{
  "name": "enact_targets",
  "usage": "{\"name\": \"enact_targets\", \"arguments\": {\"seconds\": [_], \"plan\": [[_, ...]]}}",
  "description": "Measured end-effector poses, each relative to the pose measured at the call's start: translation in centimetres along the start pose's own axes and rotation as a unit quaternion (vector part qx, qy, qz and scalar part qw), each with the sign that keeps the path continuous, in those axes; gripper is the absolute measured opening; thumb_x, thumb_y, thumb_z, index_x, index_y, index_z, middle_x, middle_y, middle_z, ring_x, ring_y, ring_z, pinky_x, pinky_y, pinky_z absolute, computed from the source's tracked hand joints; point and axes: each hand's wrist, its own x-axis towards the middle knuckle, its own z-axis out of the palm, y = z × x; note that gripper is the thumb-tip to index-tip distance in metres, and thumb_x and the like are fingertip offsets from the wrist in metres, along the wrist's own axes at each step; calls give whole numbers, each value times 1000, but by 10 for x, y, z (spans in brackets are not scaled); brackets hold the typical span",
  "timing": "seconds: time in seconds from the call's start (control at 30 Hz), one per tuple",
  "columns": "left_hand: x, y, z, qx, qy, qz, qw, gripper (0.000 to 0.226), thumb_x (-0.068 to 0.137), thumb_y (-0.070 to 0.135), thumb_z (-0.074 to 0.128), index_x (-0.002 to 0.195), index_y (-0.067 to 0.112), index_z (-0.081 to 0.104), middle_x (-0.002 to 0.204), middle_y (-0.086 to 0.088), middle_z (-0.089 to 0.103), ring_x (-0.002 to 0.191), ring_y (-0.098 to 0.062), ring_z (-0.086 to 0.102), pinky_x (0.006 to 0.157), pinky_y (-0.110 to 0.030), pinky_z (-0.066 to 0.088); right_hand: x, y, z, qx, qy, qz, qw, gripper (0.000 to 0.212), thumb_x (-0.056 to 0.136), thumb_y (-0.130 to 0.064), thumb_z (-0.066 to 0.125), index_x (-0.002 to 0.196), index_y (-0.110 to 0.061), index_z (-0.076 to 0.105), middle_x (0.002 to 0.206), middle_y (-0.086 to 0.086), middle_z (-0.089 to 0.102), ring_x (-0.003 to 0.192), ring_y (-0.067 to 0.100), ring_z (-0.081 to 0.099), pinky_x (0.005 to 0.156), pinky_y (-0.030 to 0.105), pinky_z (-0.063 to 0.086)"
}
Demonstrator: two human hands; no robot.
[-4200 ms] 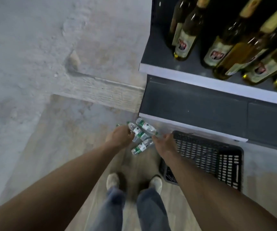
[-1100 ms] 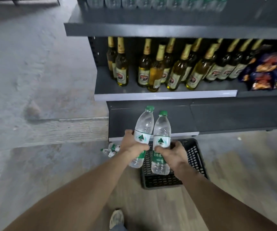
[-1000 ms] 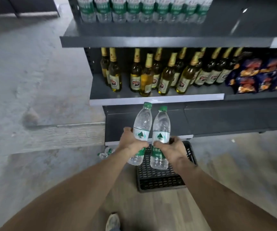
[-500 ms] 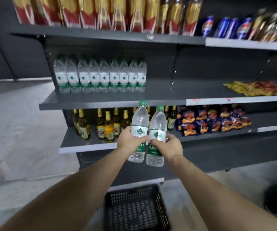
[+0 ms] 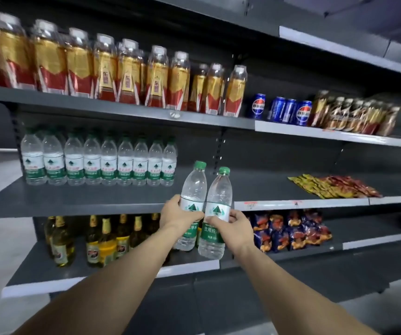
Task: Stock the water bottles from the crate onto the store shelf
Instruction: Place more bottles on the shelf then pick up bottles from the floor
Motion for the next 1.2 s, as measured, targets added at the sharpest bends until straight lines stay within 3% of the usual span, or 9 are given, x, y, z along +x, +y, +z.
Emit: {"name": "enact_targets", "arguments": {"seconds": [0.17,0.27,0.4,0.63,0.73,0.8,0.93,1.1,1.2], "plan": [[56,12,27,-20,19,-13,1000,55,62,28,85,112,20,62,115,-6,63,99,-24,63,90,-40,54,62,-4,2,4,-14,12,1000,65,54,-37,86,111,-16,62,91,-5,74,83,14,72,82,37,59],[83,17,35,-17,41,-9,999,53,63,25,84,112,20,62,116,-5,62,98,-22,63,85,-35,54,95,-11,8,9,-14,10,1000,69,53,-41,85,113,-17,60,94,-6,73,86,13,71,84,37,58],[115,17,45,-7,71,-24,997,73,64,26,84,131,17,57,125,-7,60,108,-25,62,93,-41,54,136,-19,19,22,-30,1,999,68,53,-39,85,113,-16,62,94,-5,74,87,16,72,85,40,58],[180,10,64,9,136,-8,991,89,66,28,86,145,16,46,136,-6,54,121,-25,56,100,-33,48,219,-19,50,16,-32,-22,999,57,61,-37,83,112,-21,65,89,-12,74,82,8,70,81,30,58],[217,10,78,34,160,5,987,86,65,29,88,142,16,51,132,-4,59,102,-15,61,87,-22,48,264,-14,60,-15,-47,-44,998,73,61,-41,85,126,-19,58,101,-10,69,94,10,66,87,29,55],[238,10,89,49,187,0,981,86,64,33,89,140,18,53,126,-2,63,77,-1,54,68,-15,44,295,-10,66,-24,-54,-54,997,77,62,-42,87,128,-19,56,88,-20,59,83,2,60,75,19,49],[275,7,108,66,215,-24,974,91,58,37,93,137,17,55,124,-3,65,98,-10,53,76,-22,46,342,-5,76,-33,-81,-57,994,80,61,-43,89,129,-19,55,83,-22,53,73,-6,51,58,9,36],[307,0,120,72,226,-43,971,69,61,35,92,121,17,62,91,9,62,83,-11,56,70,-23,46,373,1,85,-20,-92,-61,994,73,57,-38,92,120,-23,57,93,-18,64,80,-4,60,63,11,44],[322,-6,127,58,235,-49,969,58,63,28,90,113,20,62,95,9,69,84,-14,63,73,-28,53,384,8,89,-18,-82,-58,995,60,59,-31,90,106,-31,53,86,-21,62,77,-11,58,59,9,42]]}}
